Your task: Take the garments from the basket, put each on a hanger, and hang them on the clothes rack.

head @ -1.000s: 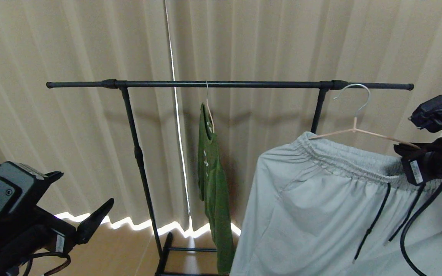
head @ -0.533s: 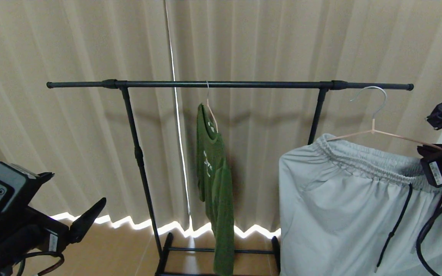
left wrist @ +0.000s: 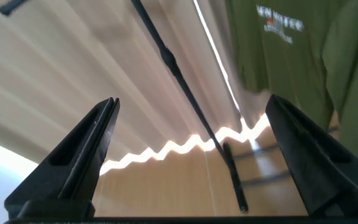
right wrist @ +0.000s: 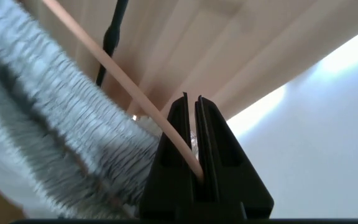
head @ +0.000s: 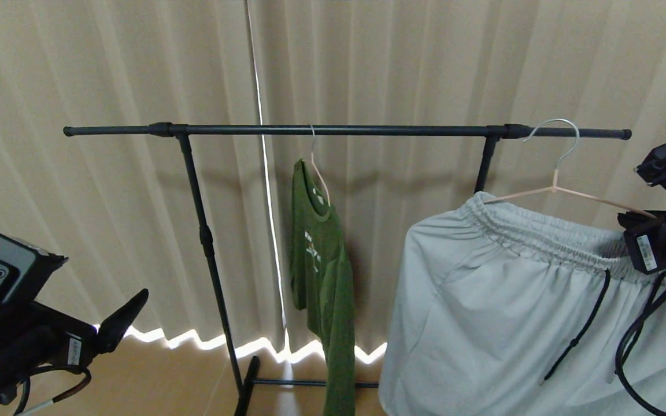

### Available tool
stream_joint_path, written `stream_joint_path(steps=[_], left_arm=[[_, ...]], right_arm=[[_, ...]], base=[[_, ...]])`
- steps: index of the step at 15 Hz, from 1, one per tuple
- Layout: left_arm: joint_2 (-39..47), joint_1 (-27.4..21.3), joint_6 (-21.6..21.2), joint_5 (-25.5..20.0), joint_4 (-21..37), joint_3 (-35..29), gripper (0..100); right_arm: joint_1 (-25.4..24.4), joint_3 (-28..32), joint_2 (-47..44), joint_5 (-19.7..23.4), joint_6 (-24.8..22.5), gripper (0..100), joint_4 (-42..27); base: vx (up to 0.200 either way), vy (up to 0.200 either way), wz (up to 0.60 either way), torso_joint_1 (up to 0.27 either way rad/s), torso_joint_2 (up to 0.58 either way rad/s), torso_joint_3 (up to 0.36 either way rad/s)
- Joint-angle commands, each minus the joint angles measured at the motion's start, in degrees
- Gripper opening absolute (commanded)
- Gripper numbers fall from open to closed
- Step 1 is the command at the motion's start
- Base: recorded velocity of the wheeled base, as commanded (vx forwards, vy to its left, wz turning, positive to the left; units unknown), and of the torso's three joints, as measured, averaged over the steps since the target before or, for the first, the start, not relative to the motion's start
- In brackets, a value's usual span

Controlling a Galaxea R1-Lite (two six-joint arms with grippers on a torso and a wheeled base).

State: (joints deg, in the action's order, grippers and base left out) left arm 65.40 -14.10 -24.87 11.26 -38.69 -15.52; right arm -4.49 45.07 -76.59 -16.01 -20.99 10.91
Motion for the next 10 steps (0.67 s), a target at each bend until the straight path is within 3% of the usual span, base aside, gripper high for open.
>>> stream_joint_path(steps=[1, 10], left_arm=[[0.16, -0.13, 0.0, -0.01, 0.02, -0.04, 100], [-1.42, -2.16, -0.09, -0.1, -0.15, 0.31, 100]], right_arm=[[0.0, 0.02, -0.31, 0.01, -0.01, 0, -0.01], [-2.28, 1.34, -4.97, -0.25, 2.62, 0, 4.12]], base=[[0.2, 0.0, 0.0, 0.017, 0.01, -0.002], [0.2, 0.0, 0.0, 0.005, 0.0, 0.003]])
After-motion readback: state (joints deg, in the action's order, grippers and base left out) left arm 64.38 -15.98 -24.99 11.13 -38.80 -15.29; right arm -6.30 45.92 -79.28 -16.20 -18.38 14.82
